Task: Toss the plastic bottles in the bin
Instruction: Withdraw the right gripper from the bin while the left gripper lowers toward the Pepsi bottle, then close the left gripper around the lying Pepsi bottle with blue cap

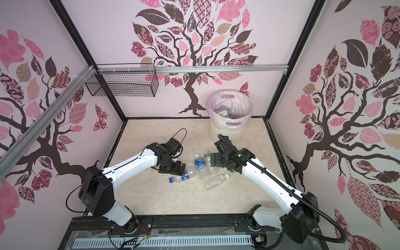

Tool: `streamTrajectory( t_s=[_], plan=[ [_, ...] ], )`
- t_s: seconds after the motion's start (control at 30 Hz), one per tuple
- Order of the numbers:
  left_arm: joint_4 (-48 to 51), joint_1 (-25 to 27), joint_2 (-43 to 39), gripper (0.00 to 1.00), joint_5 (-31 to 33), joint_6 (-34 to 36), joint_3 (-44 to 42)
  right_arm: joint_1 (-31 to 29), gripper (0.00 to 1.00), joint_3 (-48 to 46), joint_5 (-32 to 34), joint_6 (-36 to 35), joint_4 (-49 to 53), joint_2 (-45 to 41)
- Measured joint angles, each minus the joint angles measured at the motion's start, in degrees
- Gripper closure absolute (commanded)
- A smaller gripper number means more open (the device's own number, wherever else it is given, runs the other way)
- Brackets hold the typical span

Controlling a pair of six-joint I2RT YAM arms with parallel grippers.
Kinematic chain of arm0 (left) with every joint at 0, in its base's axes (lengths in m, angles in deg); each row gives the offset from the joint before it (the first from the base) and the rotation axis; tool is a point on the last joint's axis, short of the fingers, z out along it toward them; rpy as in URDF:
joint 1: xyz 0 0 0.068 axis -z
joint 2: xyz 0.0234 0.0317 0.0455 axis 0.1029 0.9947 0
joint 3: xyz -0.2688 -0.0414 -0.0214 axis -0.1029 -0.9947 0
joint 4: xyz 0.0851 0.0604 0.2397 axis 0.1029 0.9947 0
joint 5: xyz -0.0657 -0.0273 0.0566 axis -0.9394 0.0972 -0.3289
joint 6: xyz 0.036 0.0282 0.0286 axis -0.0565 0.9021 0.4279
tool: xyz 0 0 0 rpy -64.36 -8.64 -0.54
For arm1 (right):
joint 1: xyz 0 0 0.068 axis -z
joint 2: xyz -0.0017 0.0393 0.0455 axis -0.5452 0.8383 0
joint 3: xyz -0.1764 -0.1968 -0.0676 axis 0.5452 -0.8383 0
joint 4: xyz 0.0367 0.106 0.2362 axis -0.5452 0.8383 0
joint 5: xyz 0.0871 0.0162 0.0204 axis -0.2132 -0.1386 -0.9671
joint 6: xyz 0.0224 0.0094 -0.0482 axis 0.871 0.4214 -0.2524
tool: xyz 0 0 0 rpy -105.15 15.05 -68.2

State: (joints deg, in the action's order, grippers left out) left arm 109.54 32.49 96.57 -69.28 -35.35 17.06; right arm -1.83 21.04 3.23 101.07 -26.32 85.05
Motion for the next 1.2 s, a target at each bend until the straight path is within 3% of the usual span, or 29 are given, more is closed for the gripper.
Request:
streamTrajectory(
  t_s=[0.6, 0.97, 1.2],
  plan=[
    [-2.3, 2.7, 6.9, 0.03, 4.3, 8.5, 2.6, 0.2, 0.01, -0.7, -1.1, 3.8, -0.4, -1.8],
    [-3.7, 2.7, 12.1, 0.04, 4.6, 8.8, 3.4, 1.1, 0.0, -1.8, -1.2, 4.1, -0.4, -3.4],
    [-4.9, 2.0, 13.5, 0.11, 4.4, 7.4, 3.3, 1.3, 0.01, -2.2, -1.6, 4.1, -0.6, -3.4]
  ],
)
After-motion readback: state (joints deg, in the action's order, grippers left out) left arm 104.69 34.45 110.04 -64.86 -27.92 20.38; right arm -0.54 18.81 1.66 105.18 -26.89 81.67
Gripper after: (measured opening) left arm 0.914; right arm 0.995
